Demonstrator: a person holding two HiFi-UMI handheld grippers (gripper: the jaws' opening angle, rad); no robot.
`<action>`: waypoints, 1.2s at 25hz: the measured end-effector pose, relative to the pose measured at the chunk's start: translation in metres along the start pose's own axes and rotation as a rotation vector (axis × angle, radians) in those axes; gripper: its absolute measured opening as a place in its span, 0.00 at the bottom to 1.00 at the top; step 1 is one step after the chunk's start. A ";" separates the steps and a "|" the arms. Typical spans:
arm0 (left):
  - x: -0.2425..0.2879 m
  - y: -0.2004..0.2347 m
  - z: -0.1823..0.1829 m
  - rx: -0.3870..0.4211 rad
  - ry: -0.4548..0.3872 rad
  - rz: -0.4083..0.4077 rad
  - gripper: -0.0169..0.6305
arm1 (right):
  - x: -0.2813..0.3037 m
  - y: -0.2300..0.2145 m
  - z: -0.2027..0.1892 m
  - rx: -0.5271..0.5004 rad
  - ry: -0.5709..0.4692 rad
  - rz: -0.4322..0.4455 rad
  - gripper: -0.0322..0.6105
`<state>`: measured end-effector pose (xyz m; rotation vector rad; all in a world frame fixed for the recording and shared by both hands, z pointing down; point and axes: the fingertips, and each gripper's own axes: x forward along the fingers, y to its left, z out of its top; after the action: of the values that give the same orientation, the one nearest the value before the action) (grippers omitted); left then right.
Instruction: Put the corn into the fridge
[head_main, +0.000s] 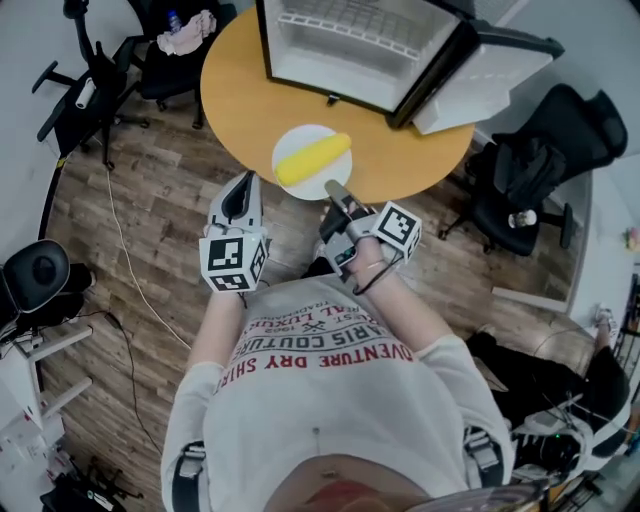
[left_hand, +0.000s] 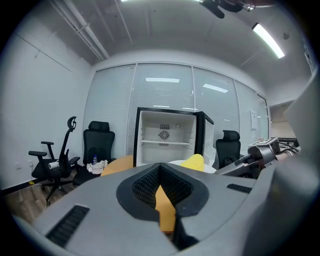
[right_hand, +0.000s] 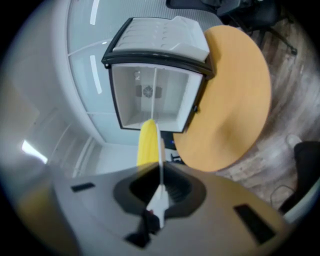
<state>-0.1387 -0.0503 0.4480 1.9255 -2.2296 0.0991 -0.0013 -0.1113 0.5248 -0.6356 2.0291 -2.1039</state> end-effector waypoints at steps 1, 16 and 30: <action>0.014 -0.004 0.004 0.000 -0.005 0.007 0.07 | 0.005 0.002 0.015 -0.004 0.005 0.002 0.11; 0.137 -0.011 0.021 0.001 0.018 -0.037 0.07 | 0.060 0.009 0.116 0.002 -0.028 -0.013 0.11; 0.238 0.023 0.055 0.055 0.019 -0.275 0.07 | 0.105 0.041 0.156 0.013 -0.269 0.015 0.11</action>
<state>-0.1996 -0.2876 0.4409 2.2283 -1.9465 0.1384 -0.0410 -0.2990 0.5048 -0.8471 1.8656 -1.9022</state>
